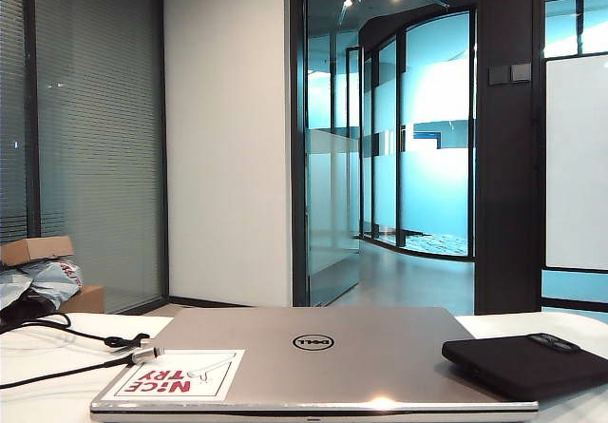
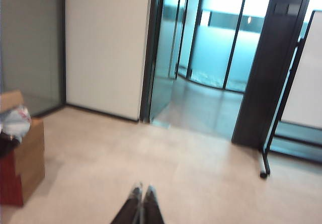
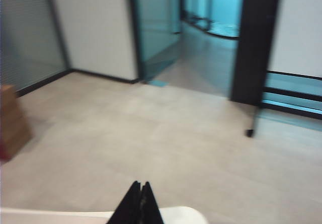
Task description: Pick up the charging cable and the phone, plug the charging cable into the charging port on the phone, and finally place them back on the table.
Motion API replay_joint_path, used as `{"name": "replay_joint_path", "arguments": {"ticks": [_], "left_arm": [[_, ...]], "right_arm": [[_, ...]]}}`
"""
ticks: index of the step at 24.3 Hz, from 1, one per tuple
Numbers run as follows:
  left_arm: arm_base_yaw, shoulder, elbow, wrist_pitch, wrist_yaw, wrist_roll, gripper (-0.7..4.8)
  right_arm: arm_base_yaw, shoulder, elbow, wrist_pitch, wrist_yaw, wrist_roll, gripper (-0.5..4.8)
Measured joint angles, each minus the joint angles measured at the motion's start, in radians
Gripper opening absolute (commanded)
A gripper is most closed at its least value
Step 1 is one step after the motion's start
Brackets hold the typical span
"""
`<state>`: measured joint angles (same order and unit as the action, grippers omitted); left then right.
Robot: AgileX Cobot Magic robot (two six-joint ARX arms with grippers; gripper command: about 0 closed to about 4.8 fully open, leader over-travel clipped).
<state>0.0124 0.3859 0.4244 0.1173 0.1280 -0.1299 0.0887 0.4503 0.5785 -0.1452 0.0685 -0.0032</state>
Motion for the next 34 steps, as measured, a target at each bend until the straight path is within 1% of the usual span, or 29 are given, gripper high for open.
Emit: {"name": "replay_joint_path", "arguments": {"ticks": [3, 5, 6, 10, 13, 16, 19, 21, 22, 24, 27, 28, 30, 31, 33, 34], "left_arm": [[-0.018, 0.078, 0.029, 0.012, -0.001, 0.0, -0.05], [-0.053, 0.156, 0.054, 0.032, 0.0, 0.0, -0.05], [-0.086, 0.212, 0.069, 0.048, 0.0, 0.0, -0.05], [-0.146, 0.307, 0.077, 0.055, 0.0, 0.002, -0.06], [-0.166, 0.369, 0.077, 0.061, 0.003, 0.012, -0.06], [-0.188, 0.42, 0.077, 0.067, 0.0, 0.043, -0.06], [-0.202, 0.459, 0.077, 0.064, 0.003, 0.072, -0.06], [-0.218, 0.483, 0.077, 0.066, -0.001, 0.108, -0.06], [-0.236, 0.494, 0.077, 0.066, 0.001, 0.147, -0.06], [-0.237, 0.501, 0.077, 0.06, 0.003, 0.195, -0.06], [-0.235, 0.509, 0.077, 0.05, 0.0, 0.253, -0.05], [-0.235, 0.521, 0.077, 0.036, 0.002, 0.284, 0.09], [-0.235, 0.54, 0.076, 0.003, 0.001, 0.322, 1.29], [-0.235, 0.544, 0.076, 0.0, 0.001, 0.325, 2.39], [-0.235, 0.553, 0.076, -0.002, 0.002, 0.356, 3.36], [-0.235, 0.555, 0.076, -0.003, 0.001, 0.383, 3.68]], "right_arm": [[0.044, 0.068, 0.057, -0.005, -0.026, 0.0, -0.05], [0.111, 0.134, 0.116, -0.01, -0.027, 0.0, -0.05], [0.164, 0.174, 0.146, -0.005, -0.029, 0.0, -0.05], [0.285, 0.21, 0.173, -0.011, -0.059, 0.0, -0.05], [0.392, 0.208, 0.174, -0.017, -0.072, 0.0, -0.05], [0.483, 0.207, 0.175, -0.066, -0.072, 0.0, -0.05], [0.557, 0.208, 0.175, -0.151, -0.073, 0.0, -0.05], [0.618, 0.206, 0.175, -0.22, -0.071, -0.005, -0.05], [0.647, 0.205, 0.175, -0.25, -0.071, -0.038, -0.05], [0.663, 0.205, 0.175, -0.259, -0.07, -0.077, -0.05], [0.668, 0.203, 0.175, -0.257, -0.062, -0.097, -0.05], [0.668, 0.203, 0.175, -0.257, -0.061, -0.1, -0.05], [0.668, 0.203, 0.175, -0.257, -0.045, -0.1, -0.05], [0.668, 0.203, 0.175, -0.257, -0.042, -0.1, -0.05], [0.668, 0.203, 0.175, -0.253, -0.043, -0.101, -0.05], [0.668, 0.203, 0.175, -0.249, -0.043, -0.101, -0.05]]}}
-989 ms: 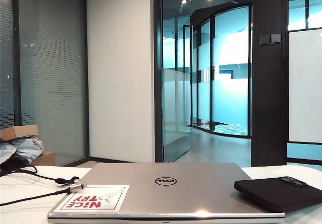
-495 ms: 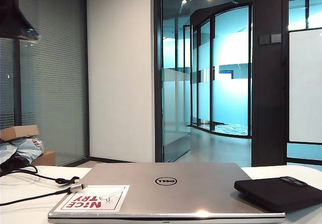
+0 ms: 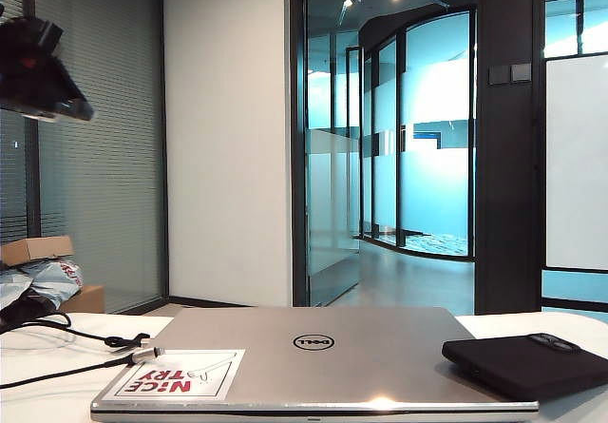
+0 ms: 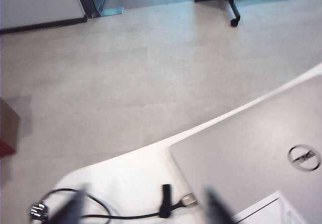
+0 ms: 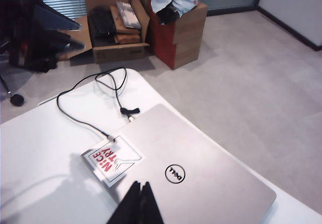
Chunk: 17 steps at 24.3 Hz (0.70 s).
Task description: Pick up the charging cable and the phone, plug the charging cable into the charging port on the phone, and finally place them back on the table.
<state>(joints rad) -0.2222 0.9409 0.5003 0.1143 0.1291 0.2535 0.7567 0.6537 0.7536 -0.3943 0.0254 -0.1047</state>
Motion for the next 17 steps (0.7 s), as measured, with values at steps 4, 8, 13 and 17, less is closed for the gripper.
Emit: {"name": "replay_joint_path", "arguments": {"ticks": [4, 8, 13, 17], "left_arm": [[0.0, 0.029, 0.0, -0.028, 0.0, 0.111, 4.09], [0.0, 0.077, 0.0, -0.085, 0.0, 0.157, 4.08], [0.0, 0.156, 0.0, -0.109, 0.0, 0.281, 4.08], [0.0, 0.203, 0.0, -0.093, 0.0, 0.297, 4.08]], "right_arm": [[0.0, 0.0, 0.0, 0.015, 0.0, 0.0, -0.05], [0.0, 0.0, 0.0, 0.014, 0.0, 0.0, -0.05], [0.0, 0.0, 0.0, 0.028, 0.0, 0.0, -0.05], [0.0, 0.0, 0.0, 0.039, 0.0, 0.0, -0.05]]}}
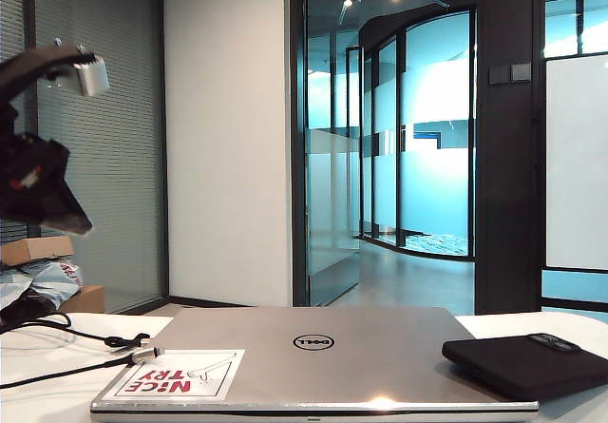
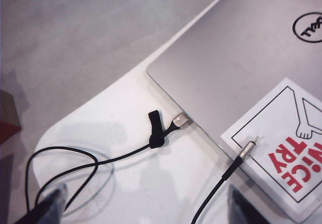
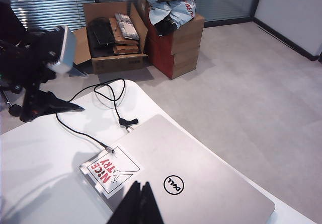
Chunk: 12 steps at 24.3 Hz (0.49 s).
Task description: Pick up the charging cable and the phone, plug the charging cable into the charging port on the phone, and finally place them back on the table.
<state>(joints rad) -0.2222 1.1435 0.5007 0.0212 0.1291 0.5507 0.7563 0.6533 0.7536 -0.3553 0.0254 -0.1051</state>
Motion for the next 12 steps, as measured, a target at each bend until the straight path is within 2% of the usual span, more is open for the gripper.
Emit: {"name": "replay_joint_path", "arguments": {"ticks": [4, 12], "left_arm": [[0.0, 0.102, 0.0, 0.051, 0.0, 0.064, 4.09], [0.0, 0.226, 0.0, 0.127, 0.0, 0.13, 4.09]], "right_arm": [[0.0, 0.0, 0.0, 0.0, 0.0, 0.0, -0.05], [0.0, 0.0, 0.0, 0.0, 0.0, 0.0, -0.05]]}}
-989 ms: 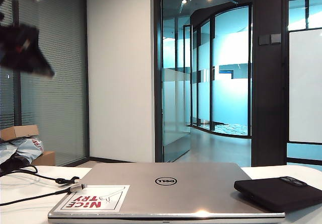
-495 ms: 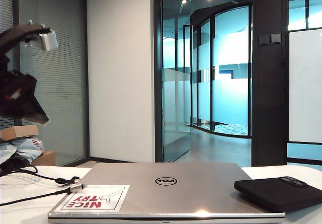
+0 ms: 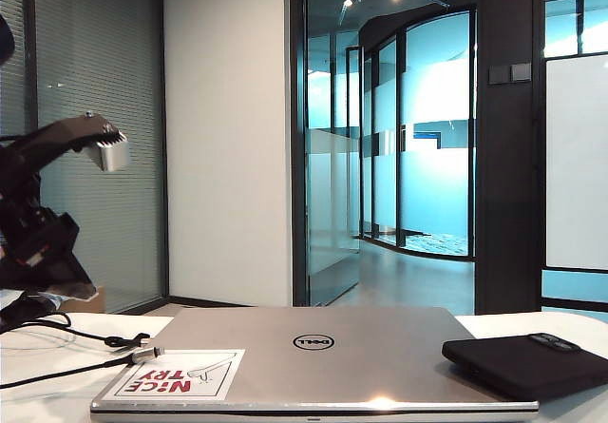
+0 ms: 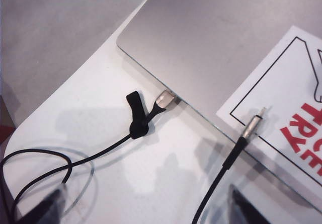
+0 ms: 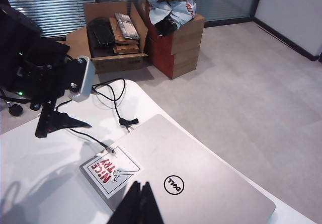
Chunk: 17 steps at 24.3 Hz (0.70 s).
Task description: Pick up the charging cable and the phone, plug the charging cable into the charging port on the phone, and finally place them back on the table.
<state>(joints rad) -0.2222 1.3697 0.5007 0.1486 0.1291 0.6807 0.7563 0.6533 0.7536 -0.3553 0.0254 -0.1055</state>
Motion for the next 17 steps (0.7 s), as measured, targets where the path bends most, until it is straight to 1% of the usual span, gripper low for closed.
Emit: {"name": "replay_joint_path", "arguments": {"ticks": [7, 17], "left_arm": [[0.0, 0.06, 0.0, 0.043, 0.0, 0.002, 4.09], [0.0, 0.119, 0.0, 0.061, 0.0, 0.122, 4.09]], "right_arm": [[0.0, 0.0, 0.0, 0.0, 0.0, 0.0, -0.05], [0.0, 0.0, 0.0, 0.0, 0.0, 0.0, -0.05]]}}
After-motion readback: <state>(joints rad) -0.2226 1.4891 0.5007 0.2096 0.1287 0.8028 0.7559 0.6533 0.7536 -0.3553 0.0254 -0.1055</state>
